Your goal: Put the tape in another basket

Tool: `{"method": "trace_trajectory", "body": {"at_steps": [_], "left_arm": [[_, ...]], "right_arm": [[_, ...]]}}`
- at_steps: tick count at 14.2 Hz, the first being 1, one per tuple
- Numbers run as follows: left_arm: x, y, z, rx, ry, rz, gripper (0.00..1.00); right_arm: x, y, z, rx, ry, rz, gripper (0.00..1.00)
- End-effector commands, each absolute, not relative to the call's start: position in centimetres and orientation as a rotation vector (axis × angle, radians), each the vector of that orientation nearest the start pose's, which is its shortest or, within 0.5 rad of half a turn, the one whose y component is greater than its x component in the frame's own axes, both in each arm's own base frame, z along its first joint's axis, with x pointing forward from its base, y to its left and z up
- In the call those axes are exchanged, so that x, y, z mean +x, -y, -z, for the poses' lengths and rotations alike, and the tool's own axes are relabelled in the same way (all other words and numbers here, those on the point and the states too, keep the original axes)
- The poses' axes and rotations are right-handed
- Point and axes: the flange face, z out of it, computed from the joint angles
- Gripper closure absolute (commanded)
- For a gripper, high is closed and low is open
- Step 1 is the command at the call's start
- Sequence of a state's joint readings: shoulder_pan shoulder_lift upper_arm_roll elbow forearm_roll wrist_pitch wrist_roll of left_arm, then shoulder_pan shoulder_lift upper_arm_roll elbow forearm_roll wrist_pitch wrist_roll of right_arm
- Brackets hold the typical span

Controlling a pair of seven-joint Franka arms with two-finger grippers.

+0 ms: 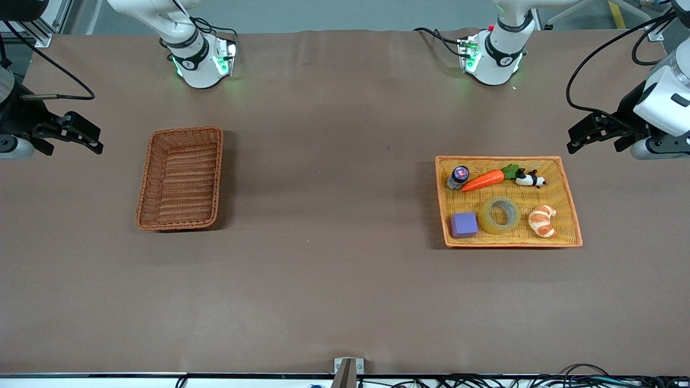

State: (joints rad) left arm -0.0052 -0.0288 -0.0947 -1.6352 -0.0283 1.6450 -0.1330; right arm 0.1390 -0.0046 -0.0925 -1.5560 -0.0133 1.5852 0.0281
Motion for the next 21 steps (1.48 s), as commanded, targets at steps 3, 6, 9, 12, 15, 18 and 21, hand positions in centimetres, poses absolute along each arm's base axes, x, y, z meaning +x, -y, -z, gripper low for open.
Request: {"method": "trace_trajectory", "body": {"at_steps": [3, 6, 9, 12, 15, 18, 21], "left_arm": [[55.1, 5.6, -61.7, -3.175, 0.037, 0.067, 0.0], [55.1, 5.4, -61.3, -3.174, 0.052, 0.043, 0.0], [56.2, 4.4, -59.3, -3.174, 0.068, -0.005, 0.01], [58.6, 2.7, -54.6, -3.178, 0.078, -0.091, 0.02], [60.2, 1.6, -49.7, -3.185, 0.009, -0.108, 0.02], [61.6, 1.4, -43.9, -3.19, 0.008, -0.147, 0.02], [62.5, 1.7, -38.8, -3.193, 0.004, -0.189, 0.02]], "right_arm": [[55.8, -2.4, -63.6, -3.139, 0.022, 0.072, 0.0], [55.7, -2.5, -63.4, -3.143, 0.027, 0.063, 0.0], [55.7, -2.7, -63.4, -3.143, 0.031, 0.06, 0.0], [55.5, -2.5, -63.3, -3.141, 0.027, 0.048, 0.0], [55.7, -2.3, -63.2, -3.141, 0.019, 0.058, 0.0], [55.6, -2.4, -63.0, -3.141, 0.022, 0.051, 0.0], [55.6, -2.1, -63.0, -3.142, 0.015, 0.043, 0.0]]}}
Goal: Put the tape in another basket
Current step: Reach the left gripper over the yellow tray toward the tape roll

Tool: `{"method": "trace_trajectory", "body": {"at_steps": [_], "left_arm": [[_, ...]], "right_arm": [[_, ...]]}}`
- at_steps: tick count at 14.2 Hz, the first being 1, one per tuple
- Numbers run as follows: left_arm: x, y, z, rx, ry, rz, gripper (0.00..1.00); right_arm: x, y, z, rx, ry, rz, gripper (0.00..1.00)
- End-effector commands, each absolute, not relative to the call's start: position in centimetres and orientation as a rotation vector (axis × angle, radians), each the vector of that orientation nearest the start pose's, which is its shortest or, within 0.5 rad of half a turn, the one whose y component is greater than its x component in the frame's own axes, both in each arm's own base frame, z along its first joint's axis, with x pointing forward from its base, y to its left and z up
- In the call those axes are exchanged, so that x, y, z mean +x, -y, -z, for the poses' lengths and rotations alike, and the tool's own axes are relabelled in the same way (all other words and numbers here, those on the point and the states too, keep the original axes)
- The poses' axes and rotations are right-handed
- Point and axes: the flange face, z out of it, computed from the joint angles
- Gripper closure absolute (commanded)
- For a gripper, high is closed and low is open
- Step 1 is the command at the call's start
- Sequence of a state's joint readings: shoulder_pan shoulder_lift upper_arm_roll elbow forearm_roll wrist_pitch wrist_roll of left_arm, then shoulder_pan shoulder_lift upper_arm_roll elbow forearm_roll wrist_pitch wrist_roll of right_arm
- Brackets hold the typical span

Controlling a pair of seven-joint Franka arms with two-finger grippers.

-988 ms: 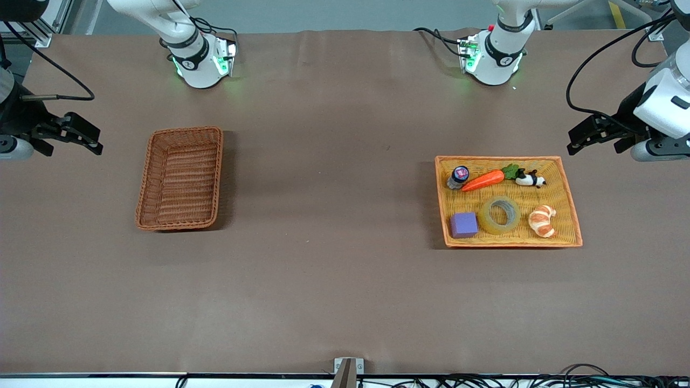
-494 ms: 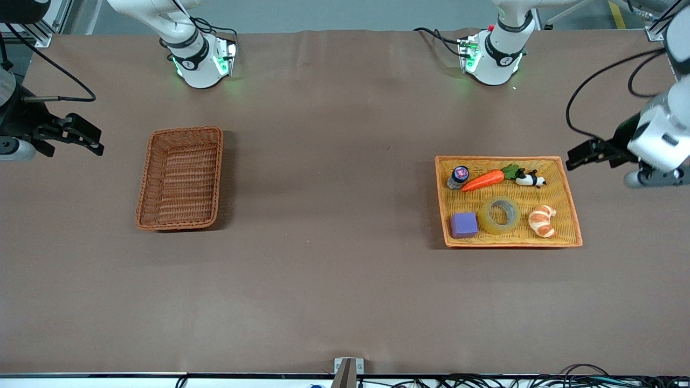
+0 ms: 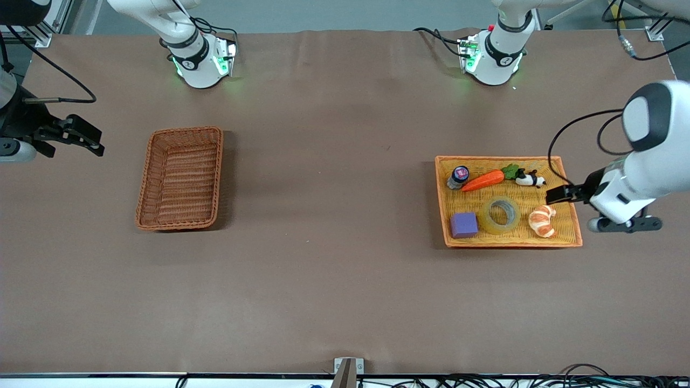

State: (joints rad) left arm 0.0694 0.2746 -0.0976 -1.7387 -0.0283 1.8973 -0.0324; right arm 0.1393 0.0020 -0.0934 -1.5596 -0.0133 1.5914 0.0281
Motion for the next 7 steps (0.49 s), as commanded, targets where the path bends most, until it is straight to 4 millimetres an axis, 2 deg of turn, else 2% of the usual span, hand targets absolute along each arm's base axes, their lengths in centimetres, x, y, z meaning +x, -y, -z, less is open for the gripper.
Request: {"method": "trace_trajectory", "body": {"at_steps": [1, 3, 7], "left_arm": [[62.6, 1.7, -37.1, -3.194, 0.006, -0.182, 0.02], [62.5, 2.1, -34.5, -3.197, 0.001, -0.165, 0.02], [62.6, 2.5, -29.9, -3.201, -0.005, -0.199, 0.02]], "right_arm": [[55.6, -1.0, -63.0, -3.14, -0.017, 0.043, 0.0], [55.6, -1.6, -63.0, -3.139, 0.0, 0.048, 0.0], [55.7, -1.4, -62.3, -3.139, -0.007, 0.031, 0.0]]}}
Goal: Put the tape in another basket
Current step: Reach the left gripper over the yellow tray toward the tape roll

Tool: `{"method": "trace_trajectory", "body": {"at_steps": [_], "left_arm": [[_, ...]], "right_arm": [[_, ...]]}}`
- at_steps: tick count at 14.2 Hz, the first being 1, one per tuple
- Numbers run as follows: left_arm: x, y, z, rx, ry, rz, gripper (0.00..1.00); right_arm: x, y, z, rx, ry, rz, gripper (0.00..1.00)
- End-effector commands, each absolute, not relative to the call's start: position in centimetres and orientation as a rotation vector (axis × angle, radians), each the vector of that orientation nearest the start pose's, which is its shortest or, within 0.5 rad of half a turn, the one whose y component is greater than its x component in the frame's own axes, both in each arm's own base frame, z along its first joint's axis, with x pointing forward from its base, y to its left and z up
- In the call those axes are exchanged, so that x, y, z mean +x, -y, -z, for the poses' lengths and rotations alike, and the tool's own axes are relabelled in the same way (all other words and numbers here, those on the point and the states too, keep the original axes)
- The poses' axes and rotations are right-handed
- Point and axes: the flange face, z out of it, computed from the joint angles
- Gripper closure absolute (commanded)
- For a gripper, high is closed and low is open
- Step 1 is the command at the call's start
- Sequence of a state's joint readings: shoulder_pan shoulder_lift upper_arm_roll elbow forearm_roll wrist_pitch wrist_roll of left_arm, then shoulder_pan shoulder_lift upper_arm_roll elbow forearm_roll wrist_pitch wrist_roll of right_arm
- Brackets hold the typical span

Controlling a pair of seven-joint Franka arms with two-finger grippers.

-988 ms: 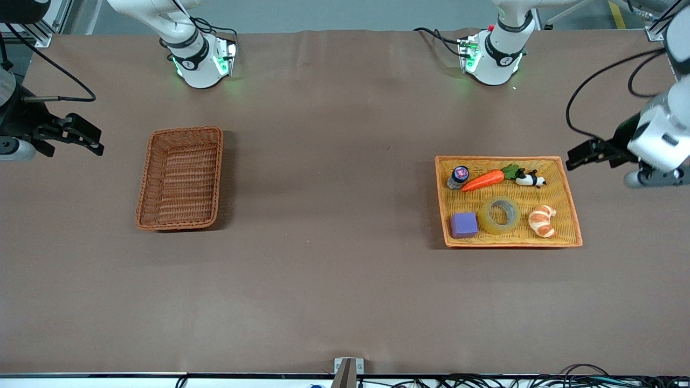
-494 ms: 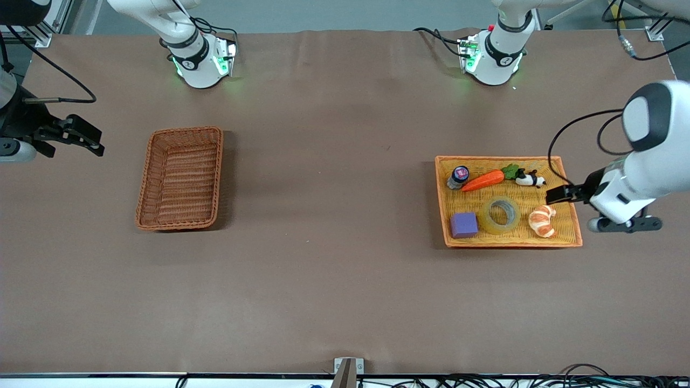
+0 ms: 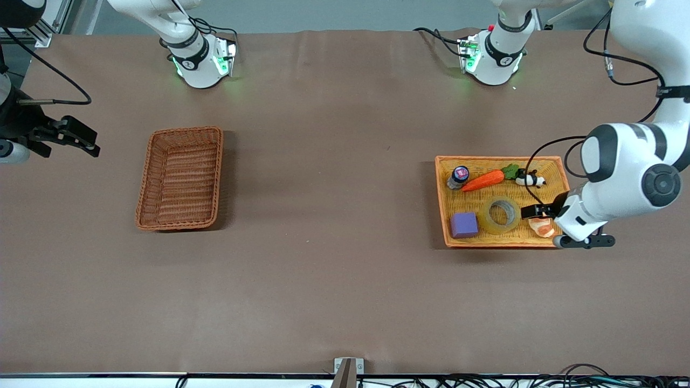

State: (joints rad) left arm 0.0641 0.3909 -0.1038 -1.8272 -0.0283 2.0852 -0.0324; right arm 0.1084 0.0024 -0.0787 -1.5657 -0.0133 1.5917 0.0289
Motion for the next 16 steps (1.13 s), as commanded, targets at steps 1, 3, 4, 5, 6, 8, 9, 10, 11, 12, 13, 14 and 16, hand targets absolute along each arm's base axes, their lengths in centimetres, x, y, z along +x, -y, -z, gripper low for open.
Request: {"method": "trace_trajectory", "body": {"at_steps": [1, 3, 4, 5, 6, 8, 9, 10, 11, 12, 13, 14, 16], "left_arm": [[62.6, 2.7, -28.9, -3.202, -0.008, -0.209, 0.02], [62.6, 3.4, -26.6, -3.211, -0.02, -0.215, 0.02], [62.2, 3.5, -25.4, -3.21, -0.02, -0.215, 0.02], [61.7, 3.6, -24.3, -3.211, -0.021, -0.212, 0.02], [61.2, 3.6, -23.4, -3.211, -0.019, -0.205, 0.02], [60.0, 3.7, -21.8, -3.212, -0.019, -0.183, 0.04], [59.6, 3.6, -21.3, -3.211, -0.016, -0.195, 0.07], [59.4, 3.5, -21.1, -3.21, -0.014, -0.2, 0.16], [59.4, 3.5, -21.0, -3.209, -0.014, -0.204, 0.3], [59.2, 3.5, -20.8, -3.208, -0.018, -0.212, 0.5], [59.1, 3.6, -20.7, -3.208, -0.023, -0.214, 0.72], [59.1, 3.6, -20.7, -3.207, -0.021, -0.214, 0.82], [59.1, 3.5, -20.8, -3.206, -0.004, -0.219, 0.89]], "right_arm": [[55.7, -1.4, -62.3, -3.139, -0.007, 0.034, 0.0], [55.7, -2.0, -62.3, -3.139, 0.009, 0.036, 0.0], [55.7, -2.0, -62.3, -3.139, 0.01, 0.034, 0.0], [55.7, -2.0, -62.3, -3.139, 0.012, 0.031, 0.0], [55.6, -2.1, -62.3, -3.139, 0.019, 0.029, 0.0], [55.7, -2.2, -62.5, -3.139, 0.034, 0.038, 0.0], [55.7, -2.1, -62.5, -3.139, 0.036, 0.038, 0.0], [55.6, -2.0, -62.4, -3.139, 0.034, 0.034, 0.0], [55.6, -1.9, -62.4, -3.139, 0.034, 0.031, 0.0], [55.6, -1.8, -62.4, -3.139, 0.034, 0.031, 0.0], [55.6, -1.9, -62.4, -3.139, 0.036, 0.031, 0.0], [55.6, -2.0, -62.4, -3.139, 0.038, 0.031, 0.0], [55.6, -1.9, -62.4, -3.139, 0.036, 0.034, 0.0]]}}
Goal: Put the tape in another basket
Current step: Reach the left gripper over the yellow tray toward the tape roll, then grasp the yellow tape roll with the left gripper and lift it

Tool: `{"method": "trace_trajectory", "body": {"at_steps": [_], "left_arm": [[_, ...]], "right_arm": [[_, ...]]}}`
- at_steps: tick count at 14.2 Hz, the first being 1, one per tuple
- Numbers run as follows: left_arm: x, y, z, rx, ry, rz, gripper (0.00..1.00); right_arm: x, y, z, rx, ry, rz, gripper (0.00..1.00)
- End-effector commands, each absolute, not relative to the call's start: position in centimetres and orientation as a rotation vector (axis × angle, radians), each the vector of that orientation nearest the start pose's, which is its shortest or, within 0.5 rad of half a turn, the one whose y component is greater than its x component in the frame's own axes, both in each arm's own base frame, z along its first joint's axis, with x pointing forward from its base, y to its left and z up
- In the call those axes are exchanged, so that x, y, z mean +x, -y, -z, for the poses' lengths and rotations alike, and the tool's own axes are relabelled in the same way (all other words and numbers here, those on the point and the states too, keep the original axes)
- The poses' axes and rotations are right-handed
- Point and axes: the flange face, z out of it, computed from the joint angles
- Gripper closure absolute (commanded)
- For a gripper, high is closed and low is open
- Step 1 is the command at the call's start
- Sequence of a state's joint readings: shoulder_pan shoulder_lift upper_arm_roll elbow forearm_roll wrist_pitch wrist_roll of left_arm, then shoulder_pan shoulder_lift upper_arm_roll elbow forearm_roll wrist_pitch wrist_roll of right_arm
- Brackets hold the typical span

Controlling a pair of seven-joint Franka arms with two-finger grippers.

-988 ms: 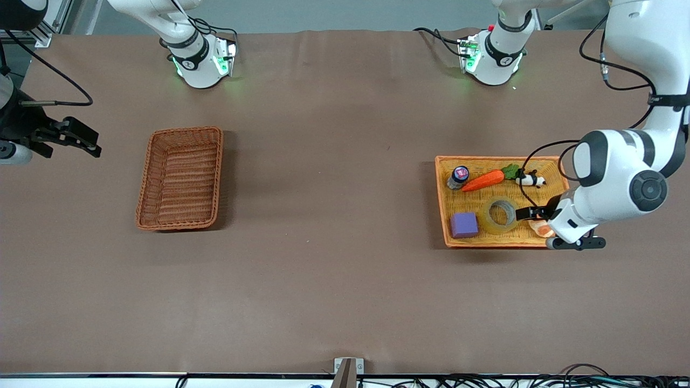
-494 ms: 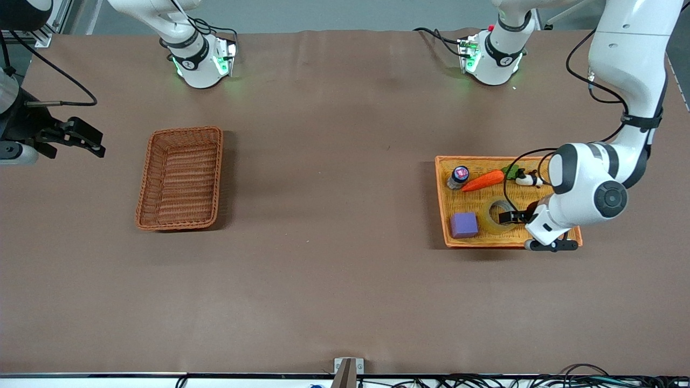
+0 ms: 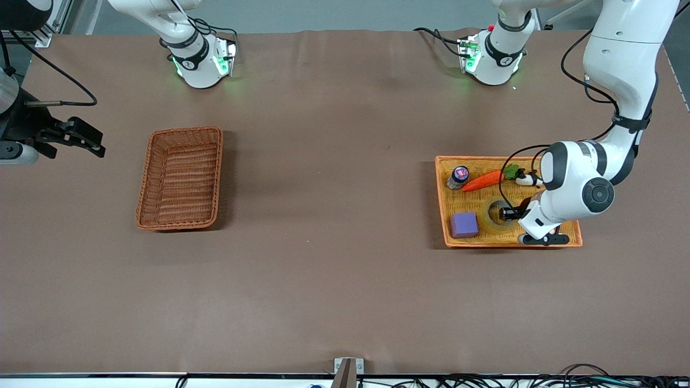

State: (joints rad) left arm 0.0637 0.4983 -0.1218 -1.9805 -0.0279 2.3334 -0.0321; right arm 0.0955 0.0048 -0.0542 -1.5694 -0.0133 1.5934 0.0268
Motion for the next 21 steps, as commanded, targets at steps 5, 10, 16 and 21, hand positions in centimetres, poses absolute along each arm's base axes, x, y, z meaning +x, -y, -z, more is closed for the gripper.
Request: {"method": "trace_trajectory", "body": {"at_steps": [5, 10, 16, 21], "left_arm": [[59.9, 3.6, -26.0, -3.207, -0.03, -0.14, 0.97], [62.0, 6.8, -34.8, -3.219, -0.122, -0.068, 0.99], [59.6, 20.7, -36.9, -3.267, -0.274, -0.108, 0.97], [56.3, 37.4, -33.7, -3.29, -0.081, -0.251, 0.97]], "right_arm": [[55.6, -1.8, -62.3, -3.139, 0.034, 0.024, 0.0], [55.7, -1.8, -62.3, -3.139, 0.031, 0.034, 0.0], [55.8, -1.8, -62.0, -3.14, 0.029, 0.024, 0.0], [55.8, -2.0, -60.2, -3.14, 0.034, 0.002, 0.0]]}}
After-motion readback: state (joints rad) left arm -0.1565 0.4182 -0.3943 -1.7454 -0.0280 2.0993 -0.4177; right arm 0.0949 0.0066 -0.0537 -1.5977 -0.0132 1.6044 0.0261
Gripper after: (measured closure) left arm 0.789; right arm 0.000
